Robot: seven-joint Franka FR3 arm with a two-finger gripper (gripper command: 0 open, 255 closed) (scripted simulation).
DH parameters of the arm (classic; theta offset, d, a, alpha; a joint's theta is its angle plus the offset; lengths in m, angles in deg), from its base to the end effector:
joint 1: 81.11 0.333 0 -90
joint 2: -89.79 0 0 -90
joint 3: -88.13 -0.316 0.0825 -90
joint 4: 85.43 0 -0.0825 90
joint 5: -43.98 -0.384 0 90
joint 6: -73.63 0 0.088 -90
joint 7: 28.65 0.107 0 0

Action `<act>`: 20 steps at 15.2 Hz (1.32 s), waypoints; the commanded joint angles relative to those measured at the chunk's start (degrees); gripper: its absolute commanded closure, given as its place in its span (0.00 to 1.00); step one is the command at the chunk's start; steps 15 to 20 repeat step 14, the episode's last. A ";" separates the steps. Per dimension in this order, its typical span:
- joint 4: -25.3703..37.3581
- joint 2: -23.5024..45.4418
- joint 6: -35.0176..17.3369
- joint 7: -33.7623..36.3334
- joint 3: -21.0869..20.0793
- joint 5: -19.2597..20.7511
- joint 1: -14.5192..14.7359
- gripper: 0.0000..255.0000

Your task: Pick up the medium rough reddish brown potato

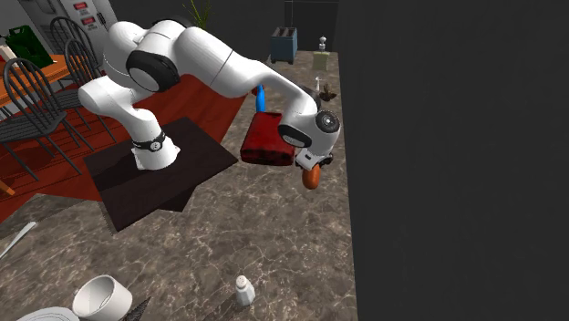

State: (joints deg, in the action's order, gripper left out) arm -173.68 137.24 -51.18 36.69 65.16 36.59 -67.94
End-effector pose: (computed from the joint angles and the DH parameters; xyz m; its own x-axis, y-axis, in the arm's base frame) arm 0.5776 0.3795 0.1836 0.7032 -0.5808 -0.4100 -0.6386 -0.7695 -0.0051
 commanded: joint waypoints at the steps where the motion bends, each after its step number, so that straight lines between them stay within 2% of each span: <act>1: -0.28 -1.12 0.82 0.13 -0.19 -0.17 -0.29 1.00; 12: -0.29 -6.47 5.87 1.43 -1.22 -1.05 -1.21 1.00; 20: -0.28 -6.54 5.94 1.45 -1.23 -1.06 -1.22 1.00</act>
